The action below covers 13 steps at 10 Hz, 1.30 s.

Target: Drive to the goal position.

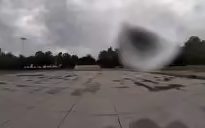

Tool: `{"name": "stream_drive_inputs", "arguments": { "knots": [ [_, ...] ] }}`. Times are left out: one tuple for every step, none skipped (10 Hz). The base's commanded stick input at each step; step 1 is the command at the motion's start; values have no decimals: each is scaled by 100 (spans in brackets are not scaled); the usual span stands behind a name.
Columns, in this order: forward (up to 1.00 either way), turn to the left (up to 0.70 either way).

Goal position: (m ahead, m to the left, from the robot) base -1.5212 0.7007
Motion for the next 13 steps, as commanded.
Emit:
{"name": "stream_drive_inputs", "arguments": {
  "knots": [
    [70,0],
    [70,0],
    [70,0],
    [70,0],
    [70,0],
    [70,0],
    [70,0],
    [70,0],
    [70,0],
    [70,0],
    [70,0],
    [70,2],
    [70,2]
  ]
}}
